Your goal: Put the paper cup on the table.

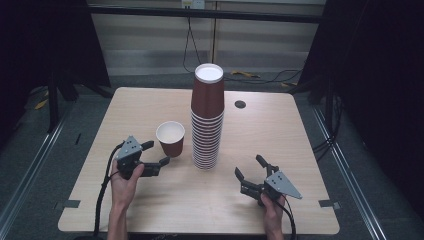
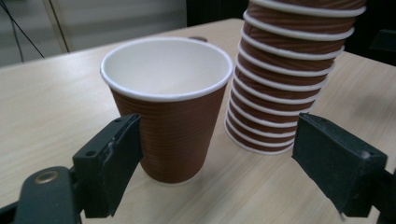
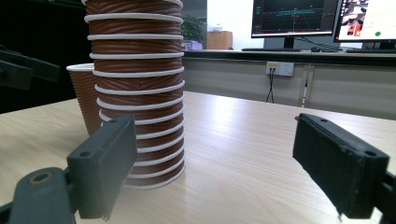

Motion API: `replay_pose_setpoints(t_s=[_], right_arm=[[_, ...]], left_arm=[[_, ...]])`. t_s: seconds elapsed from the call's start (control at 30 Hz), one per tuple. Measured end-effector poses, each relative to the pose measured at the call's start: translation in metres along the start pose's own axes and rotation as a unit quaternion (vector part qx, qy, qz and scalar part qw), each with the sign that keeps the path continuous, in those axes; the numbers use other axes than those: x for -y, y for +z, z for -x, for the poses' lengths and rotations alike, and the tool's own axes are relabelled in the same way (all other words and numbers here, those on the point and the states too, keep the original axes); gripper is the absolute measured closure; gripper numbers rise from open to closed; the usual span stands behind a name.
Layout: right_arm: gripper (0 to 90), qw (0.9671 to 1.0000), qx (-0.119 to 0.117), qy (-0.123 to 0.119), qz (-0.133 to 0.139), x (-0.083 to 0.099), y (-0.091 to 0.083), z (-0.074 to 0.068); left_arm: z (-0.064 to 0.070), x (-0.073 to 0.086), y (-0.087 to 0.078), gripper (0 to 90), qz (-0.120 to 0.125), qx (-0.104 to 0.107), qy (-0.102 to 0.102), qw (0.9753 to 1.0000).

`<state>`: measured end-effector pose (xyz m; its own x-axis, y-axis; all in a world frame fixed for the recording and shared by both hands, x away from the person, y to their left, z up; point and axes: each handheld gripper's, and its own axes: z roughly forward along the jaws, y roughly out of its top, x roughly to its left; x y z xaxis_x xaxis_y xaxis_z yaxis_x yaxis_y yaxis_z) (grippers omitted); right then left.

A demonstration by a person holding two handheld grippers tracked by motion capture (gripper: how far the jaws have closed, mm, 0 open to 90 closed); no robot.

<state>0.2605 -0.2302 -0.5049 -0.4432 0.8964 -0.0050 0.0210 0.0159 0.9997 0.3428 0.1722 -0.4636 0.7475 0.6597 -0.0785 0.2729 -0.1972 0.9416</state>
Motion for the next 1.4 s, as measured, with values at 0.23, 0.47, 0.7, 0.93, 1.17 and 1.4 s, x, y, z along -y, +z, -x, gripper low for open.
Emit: replay_pose_setpoints(t_s=[0.23,0.47,0.7,0.93,1.17,1.4], right_arm=[[13.6,1.0,0.001,0.0,0.0,0.0,0.0,0.0],[13.6,1.0,0.001,0.0,0.0,0.0,0.0,0.0],[13.6,1.0,0.001,0.0,0.0,0.0,0.0,0.0],[13.6,1.0,0.001,0.0,0.0,0.0,0.0,0.0],[13.6,1.0,0.0,0.0,0.0,0.0,0.0,0.0],[13.6,1.0,0.003,0.0,0.0,0.0,0.0,0.0]], left_arm=[[0.026,0.011,-0.002,15.5,0.045,-0.003,0.008,0.999],[0.046,0.027,0.003,15.5,0.067,-0.021,0.014,0.9975],[0.06,0.043,0.01,15.5,0.091,-0.026,-0.005,0.9955],[0.067,0.052,0.012,15.5,0.112,-0.028,-0.005,0.9933],[0.07,0.058,0.005,15.5,0.156,-0.033,0.009,0.9871],[0.071,0.059,0.003,15.2,0.167,-0.029,0.017,0.9853]])
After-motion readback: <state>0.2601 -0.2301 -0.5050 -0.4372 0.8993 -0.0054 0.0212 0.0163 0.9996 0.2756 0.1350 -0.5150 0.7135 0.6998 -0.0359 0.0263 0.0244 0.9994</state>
